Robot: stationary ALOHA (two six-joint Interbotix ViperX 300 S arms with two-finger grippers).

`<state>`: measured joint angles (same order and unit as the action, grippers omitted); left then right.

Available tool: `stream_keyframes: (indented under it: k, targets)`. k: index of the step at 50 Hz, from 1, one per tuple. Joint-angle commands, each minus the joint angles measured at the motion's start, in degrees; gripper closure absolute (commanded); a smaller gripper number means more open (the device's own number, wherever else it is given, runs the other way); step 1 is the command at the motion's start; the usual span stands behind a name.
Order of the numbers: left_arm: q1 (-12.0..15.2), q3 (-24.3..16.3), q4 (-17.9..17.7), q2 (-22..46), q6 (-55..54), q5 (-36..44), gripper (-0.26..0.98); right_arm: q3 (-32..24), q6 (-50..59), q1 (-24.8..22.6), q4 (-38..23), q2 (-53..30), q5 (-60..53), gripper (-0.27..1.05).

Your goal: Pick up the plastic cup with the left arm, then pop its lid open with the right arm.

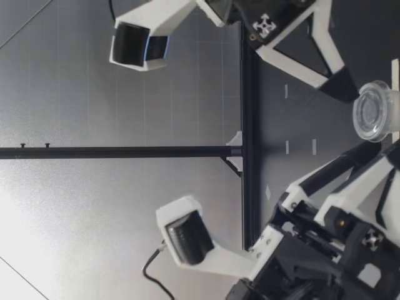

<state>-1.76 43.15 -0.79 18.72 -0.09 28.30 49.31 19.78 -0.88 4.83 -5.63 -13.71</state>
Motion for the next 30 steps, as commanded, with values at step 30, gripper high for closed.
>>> stream_keyframes:
  k: [30]
  targets:
    - [-0.1, -2.6, 0.1, 0.3, -0.2, 0.4, 0.12, 0.2, 0.6, -0.4, 0.0, 0.7, 0.6, 0.95]
